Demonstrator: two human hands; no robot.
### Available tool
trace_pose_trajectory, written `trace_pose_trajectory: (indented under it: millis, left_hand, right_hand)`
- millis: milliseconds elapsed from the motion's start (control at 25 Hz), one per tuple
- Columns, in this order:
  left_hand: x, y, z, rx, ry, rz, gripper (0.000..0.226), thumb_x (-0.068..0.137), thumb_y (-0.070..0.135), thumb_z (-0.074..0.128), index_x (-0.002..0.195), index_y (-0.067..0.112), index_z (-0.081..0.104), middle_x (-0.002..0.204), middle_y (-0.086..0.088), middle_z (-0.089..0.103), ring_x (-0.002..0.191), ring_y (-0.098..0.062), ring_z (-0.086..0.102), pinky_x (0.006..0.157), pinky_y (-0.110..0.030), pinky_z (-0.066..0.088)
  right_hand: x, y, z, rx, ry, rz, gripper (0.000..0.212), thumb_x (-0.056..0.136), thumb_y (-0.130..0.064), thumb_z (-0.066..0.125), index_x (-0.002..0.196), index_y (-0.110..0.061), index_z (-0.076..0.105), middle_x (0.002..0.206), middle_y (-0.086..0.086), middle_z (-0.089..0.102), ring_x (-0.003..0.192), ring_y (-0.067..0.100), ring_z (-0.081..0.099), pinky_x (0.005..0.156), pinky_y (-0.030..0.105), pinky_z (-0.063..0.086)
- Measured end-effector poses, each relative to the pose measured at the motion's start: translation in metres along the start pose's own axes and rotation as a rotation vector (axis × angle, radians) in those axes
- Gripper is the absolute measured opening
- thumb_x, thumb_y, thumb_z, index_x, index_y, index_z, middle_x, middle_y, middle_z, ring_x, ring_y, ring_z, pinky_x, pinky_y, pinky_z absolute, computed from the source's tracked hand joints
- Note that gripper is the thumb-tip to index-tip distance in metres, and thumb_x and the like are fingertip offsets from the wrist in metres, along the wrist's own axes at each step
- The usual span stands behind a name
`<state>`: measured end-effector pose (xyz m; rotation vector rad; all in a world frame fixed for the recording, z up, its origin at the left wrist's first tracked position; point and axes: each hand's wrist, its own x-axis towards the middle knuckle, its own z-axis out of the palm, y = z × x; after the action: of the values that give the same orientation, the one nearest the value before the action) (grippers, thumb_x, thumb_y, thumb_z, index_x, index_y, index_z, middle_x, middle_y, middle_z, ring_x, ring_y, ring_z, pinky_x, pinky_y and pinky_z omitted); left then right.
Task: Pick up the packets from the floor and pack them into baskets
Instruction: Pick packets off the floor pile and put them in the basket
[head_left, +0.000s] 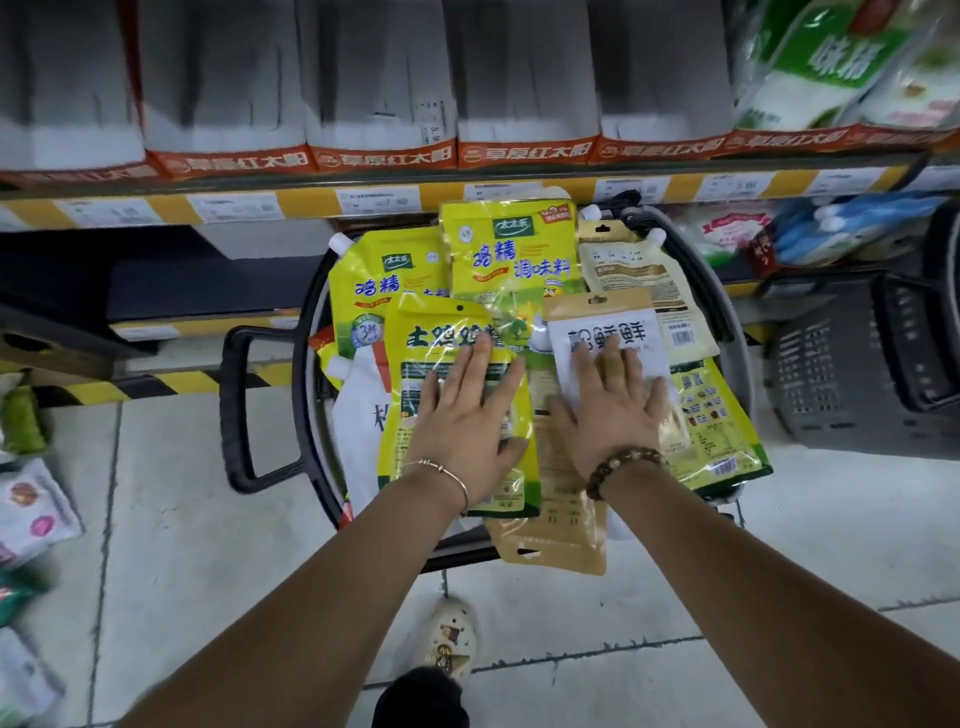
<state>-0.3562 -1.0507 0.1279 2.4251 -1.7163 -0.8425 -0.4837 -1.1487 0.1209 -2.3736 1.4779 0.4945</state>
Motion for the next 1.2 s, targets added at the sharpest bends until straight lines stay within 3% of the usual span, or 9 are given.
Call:
trace_pose_trajectory:
  millis: [160, 360, 480, 600, 720, 880, 1200]
  left_hand:
    - [-0.029, -0.026, -0.014, -0.232, 0.18, -0.064, 0.063, 0.093, 0.037, 0.049, 0.148, 0.028, 0.022, 0.158, 0.0, 0.009, 0.143, -0.018, 0.016, 0.115, -0.038, 0.018]
    - [-0.075, -0.093, -0.023, -0.596, 0.367, -0.349, 0.05, 0.088, 0.022, 0.061, 0.135, 0.019, 0.047, 0.142, -0.001, 0.045, 0.128, -0.02, 0.043, 0.104, -0.029, 0.034]
    - [-0.113, -0.146, -0.028, -0.707, 0.42, -0.551, 0.046, 0.087, 0.018, 0.061, 0.132, 0.019, 0.05, 0.136, 0.002, 0.049, 0.123, -0.018, 0.048, 0.102, -0.027, 0.036]
    - [-0.157, -0.205, -0.032, -0.746, 0.471, -0.662, 0.045, 0.087, 0.016, 0.062, 0.13, 0.019, 0.051, 0.134, 0.002, 0.05, 0.121, -0.018, 0.05, 0.101, -0.027, 0.037]
    - [-0.202, -0.259, -0.036, -0.778, 0.525, -0.753, 0.045, 0.086, 0.015, 0.062, 0.13, 0.018, 0.052, 0.134, 0.001, 0.05, 0.119, -0.019, 0.05, 0.1, -0.028, 0.038]
    - [-0.271, -0.345, -0.039, -0.863, 0.64, -0.912, 0.045, 0.085, 0.013, 0.064, 0.128, 0.019, 0.053, 0.132, 0.001, 0.052, 0.119, -0.019, 0.051, 0.1, -0.029, 0.04]
    - [-0.392, -0.484, -0.022, -0.988, 0.739, -1.147, 0.042, 0.085, 0.013, 0.063, 0.126, 0.015, 0.053, 0.13, -0.004, 0.054, 0.119, -0.022, 0.052, 0.1, -0.034, 0.041]
  right_hand:
    - [-0.01, -0.022, -0.01, 0.084, 0.1, -0.034, 0.059, 0.097, -0.044, 0.034, 0.15, -0.026, 0.014, 0.159, 0.001, 0.005, 0.146, 0.021, 0.005, 0.118, 0.043, 0.001]
    - [-0.026, -0.088, -0.013, 0.195, 0.194, -0.205, 0.057, 0.086, -0.044, 0.043, 0.136, -0.015, 0.046, 0.147, 0.012, 0.038, 0.134, 0.032, 0.037, 0.112, 0.047, 0.025]
    - [-0.041, -0.135, -0.009, 0.124, 0.272, -0.147, 0.065, 0.077, -0.043, 0.044, 0.135, -0.014, 0.048, 0.15, 0.015, 0.032, 0.139, 0.032, 0.03, 0.114, 0.052, 0.014]
    - [-0.066, -0.199, 0.004, 0.051, 0.242, -0.312, 0.059, 0.078, -0.034, 0.054, 0.132, -0.01, 0.052, 0.147, 0.015, 0.038, 0.136, 0.034, 0.036, 0.111, 0.057, 0.02]
    - [-0.095, -0.275, 0.021, 0.037, 0.074, -0.408, 0.061, 0.085, -0.03, 0.061, 0.141, -0.016, 0.041, 0.152, 0.008, 0.031, 0.141, 0.027, 0.027, 0.116, 0.05, 0.017]
    - [-0.128, -0.387, 0.048, 0.013, -0.06, -0.547, 0.063, 0.091, -0.035, 0.05, 0.147, -0.022, 0.025, 0.157, -0.001, 0.018, 0.144, 0.02, 0.016, 0.118, 0.039, 0.007]
    - [-0.174, -0.569, 0.1, 0.06, -0.244, -0.598, 0.055, 0.094, -0.029, 0.051, 0.144, -0.021, 0.031, 0.15, 0.0, 0.033, 0.135, 0.02, 0.034, 0.111, 0.037, 0.029]
